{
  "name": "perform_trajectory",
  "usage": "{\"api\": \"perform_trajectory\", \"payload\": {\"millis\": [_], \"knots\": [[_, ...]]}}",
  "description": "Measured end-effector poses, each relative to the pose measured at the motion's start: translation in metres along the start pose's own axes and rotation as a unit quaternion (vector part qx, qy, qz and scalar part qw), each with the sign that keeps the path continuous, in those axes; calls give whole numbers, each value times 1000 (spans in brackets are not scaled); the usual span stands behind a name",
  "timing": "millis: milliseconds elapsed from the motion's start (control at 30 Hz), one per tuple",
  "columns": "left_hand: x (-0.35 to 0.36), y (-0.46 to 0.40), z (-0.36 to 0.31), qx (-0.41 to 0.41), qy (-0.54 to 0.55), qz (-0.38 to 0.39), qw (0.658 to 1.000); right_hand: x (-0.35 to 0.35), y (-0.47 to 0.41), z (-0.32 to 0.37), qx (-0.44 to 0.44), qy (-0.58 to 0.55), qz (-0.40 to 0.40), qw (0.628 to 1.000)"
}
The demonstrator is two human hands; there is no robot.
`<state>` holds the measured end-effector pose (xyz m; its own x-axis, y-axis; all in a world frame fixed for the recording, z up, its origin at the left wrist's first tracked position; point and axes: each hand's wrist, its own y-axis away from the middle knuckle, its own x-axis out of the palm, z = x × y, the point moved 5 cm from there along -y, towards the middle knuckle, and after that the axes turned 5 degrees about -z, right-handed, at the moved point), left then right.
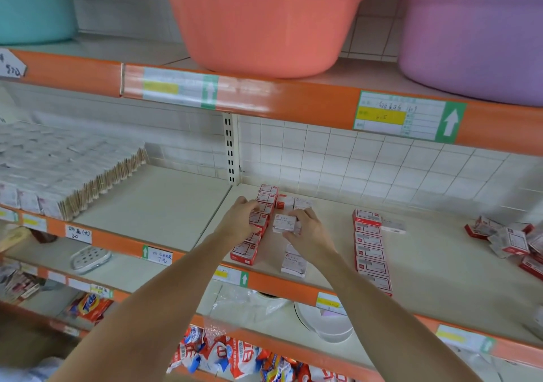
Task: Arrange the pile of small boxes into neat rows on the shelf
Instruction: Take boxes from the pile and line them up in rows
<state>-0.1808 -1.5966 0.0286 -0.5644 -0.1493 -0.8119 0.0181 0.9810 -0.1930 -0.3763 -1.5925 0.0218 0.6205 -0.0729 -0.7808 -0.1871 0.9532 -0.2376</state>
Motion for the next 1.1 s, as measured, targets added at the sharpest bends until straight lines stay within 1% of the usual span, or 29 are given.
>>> {"api": "perform_trajectory", "payload": {"millis": [200, 300, 467, 567, 700, 800, 967, 1100], "knots": [[-2, -1, 3, 3, -22, 6, 1000, 4, -1, -7, 9, 10, 11, 1000], [-5, -5, -6, 68, -92, -3, 993, 4, -2, -10, 11, 4, 7, 1000], [1, -10, -33, 168, -114, 0, 979, -2, -3, -17, 19, -15, -13, 1000], [9, -10, -49, 206, -113, 11, 972, -7, -1, -19, 14, -26, -17, 999], [21, -12, -59, 213, -111, 35, 970, -14, 0, -21, 5, -29, -29, 999], [26, -13, -64, 202, -100, 36, 974, -20, 2, -25, -3, -29, -33, 999], [30, -15, -76, 215, -109, 31, 970, -31, 3, -35, 1, 4, -22, 1000], [32, -19, -77, 189, -128, 28, 973, -35, 0, -39, 16, 28, -8, 999]]}}
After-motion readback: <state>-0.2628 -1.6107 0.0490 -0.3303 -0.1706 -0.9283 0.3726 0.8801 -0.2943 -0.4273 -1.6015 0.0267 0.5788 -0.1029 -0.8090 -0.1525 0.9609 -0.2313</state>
